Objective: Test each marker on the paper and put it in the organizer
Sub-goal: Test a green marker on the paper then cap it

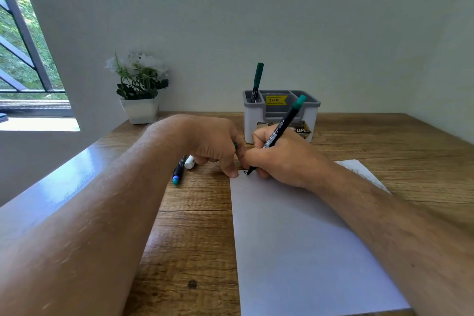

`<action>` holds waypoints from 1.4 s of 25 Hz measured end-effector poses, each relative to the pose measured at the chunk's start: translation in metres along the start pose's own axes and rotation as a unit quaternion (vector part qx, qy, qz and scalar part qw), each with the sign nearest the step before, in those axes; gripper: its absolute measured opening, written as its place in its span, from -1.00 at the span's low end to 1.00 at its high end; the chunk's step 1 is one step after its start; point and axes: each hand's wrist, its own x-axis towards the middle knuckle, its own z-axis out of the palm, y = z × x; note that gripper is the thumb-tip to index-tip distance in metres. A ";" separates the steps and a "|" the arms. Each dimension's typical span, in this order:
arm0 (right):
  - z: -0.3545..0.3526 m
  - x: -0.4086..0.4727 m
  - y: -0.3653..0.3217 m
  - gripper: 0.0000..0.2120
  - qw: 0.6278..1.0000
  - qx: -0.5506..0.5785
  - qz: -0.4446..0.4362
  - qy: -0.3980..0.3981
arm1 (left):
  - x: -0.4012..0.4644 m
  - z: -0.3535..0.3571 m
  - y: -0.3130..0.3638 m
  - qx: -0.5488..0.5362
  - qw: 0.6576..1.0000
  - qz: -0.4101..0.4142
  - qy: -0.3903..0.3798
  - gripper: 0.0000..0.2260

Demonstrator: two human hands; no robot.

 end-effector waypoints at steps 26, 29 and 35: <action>-0.029 0.013 0.008 -0.87 0.848 0.510 0.056 0.134 | -0.001 0.000 0.019 -0.661 0.687 0.042 0.298 -0.87; -0.031 0.014 0.008 -0.88 0.847 0.510 0.038 0.143 | 0.004 0.003 0.019 -0.709 0.636 0.052 0.300 -0.88; -0.031 0.014 0.008 -0.88 0.849 0.506 0.036 0.146 | 0.009 0.007 0.017 -0.728 0.617 0.084 0.287 -0.90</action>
